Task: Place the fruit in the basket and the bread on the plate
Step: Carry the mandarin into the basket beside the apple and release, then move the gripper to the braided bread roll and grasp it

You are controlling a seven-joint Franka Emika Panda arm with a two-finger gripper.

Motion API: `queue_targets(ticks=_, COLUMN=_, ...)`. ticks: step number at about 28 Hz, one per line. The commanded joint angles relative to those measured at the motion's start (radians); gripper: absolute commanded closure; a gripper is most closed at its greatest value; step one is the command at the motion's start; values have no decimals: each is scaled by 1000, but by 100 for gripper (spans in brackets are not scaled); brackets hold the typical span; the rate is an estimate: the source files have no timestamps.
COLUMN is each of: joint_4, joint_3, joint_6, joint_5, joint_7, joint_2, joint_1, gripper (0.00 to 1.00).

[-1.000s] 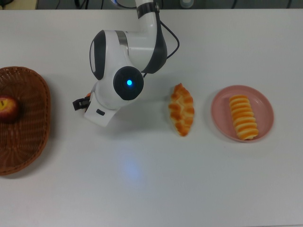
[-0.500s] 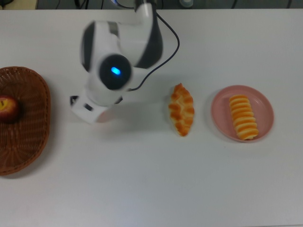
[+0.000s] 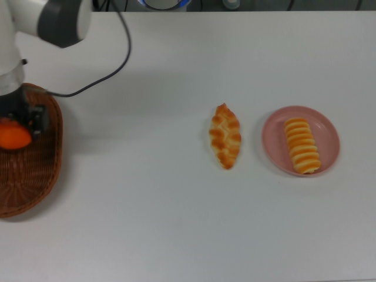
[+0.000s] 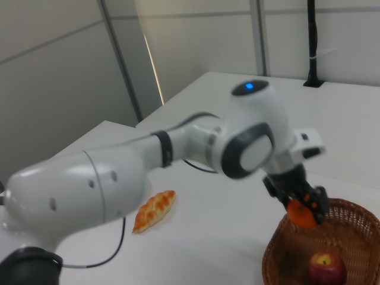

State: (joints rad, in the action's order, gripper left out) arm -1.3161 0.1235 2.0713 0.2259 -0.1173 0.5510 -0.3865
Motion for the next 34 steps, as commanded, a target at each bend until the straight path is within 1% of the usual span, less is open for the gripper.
queue_targets(ticks=1, joint_4=-29, joint_3=-30, joint_6=99, joint_5=1, joint_7=16, joint_2=62, joint_1=15, gripper=100)
queue_targets(ticks=2, joint_4=-32, joint_3=-36, joint_6=110, joint_5=9, joint_7=16, joint_2=72, joint_1=18, gripper=100)
queue_targets(ticks=3, joint_4=-48, joint_3=-41, joint_6=124, joint_5=29, joint_7=16, joint_2=85, joint_1=23, gripper=100)
queue_targets(ticks=8, joint_4=-60, joint_3=-41, joint_6=124, joint_5=85, joint_7=18, joint_2=122, joint_1=38, gripper=100)
queue_targets(ticks=10, joint_4=-60, joint_3=-41, joint_6=124, joint_5=84, joint_7=21, joint_2=122, joint_1=38, gripper=100)
queue_targets(ticks=11, joint_4=-58, joint_3=-41, joint_6=122, joint_5=85, joint_7=21, joint_2=121, joint_1=37, gripper=94)
queue_targets(ticks=12, joint_4=-58, joint_3=-41, joint_6=122, joint_5=85, joint_7=21, joint_2=121, joint_1=37, gripper=75)
queue_targets(ticks=13, joint_4=-58, joint_3=-42, joint_6=122, joint_5=84, joint_7=22, joint_2=119, joint_1=37, gripper=37)
queue_targets(ticks=14, joint_4=-55, joint_3=-42, joint_6=122, joint_5=85, joint_7=21, joint_2=116, joint_1=37, gripper=2)
queue_targets(ticks=15, joint_4=-54, joint_3=-42, joint_6=122, joint_5=82, joint_7=22, joint_2=115, joint_1=37, gripper=0)
queue_targets(ticks=18, joint_4=-48, joint_3=-42, joint_6=122, joint_5=69, joint_7=21, joint_2=106, joint_1=25, gripper=0)
queue_targets(ticks=19, joint_4=-48, joint_3=-41, joint_6=121, joint_5=50, joint_7=18, joint_2=93, joint_1=12, gripper=0)
queue_targets(ticks=25, joint_4=-48, joint_3=-42, joint_6=118, joint_5=-49, joint_7=13, joint_2=49, joint_1=11, gripper=0)
queue_targets(ticks=28, joint_4=-49, joint_3=-35, joint_6=109, joint_5=-75, joint_7=13, joint_2=26, joint_1=12, gripper=0)
queue_targets(ticks=30, joint_4=-54, joint_3=-31, joint_6=98, joint_5=-91, joint_7=15, joint_2=11, joint_1=26, gripper=0)
queue_targets(ticks=31, joint_4=-54, joint_3=-30, joint_6=72, joint_5=-109, joint_7=16, joint_2=3, joint_1=41, gripper=0)
queue_targets(ticks=34, joint_4=-54, joint_3=-30, joint_6=14, joint_5=-120, joint_7=16, joint_2=-14, joint_1=81, gripper=0)
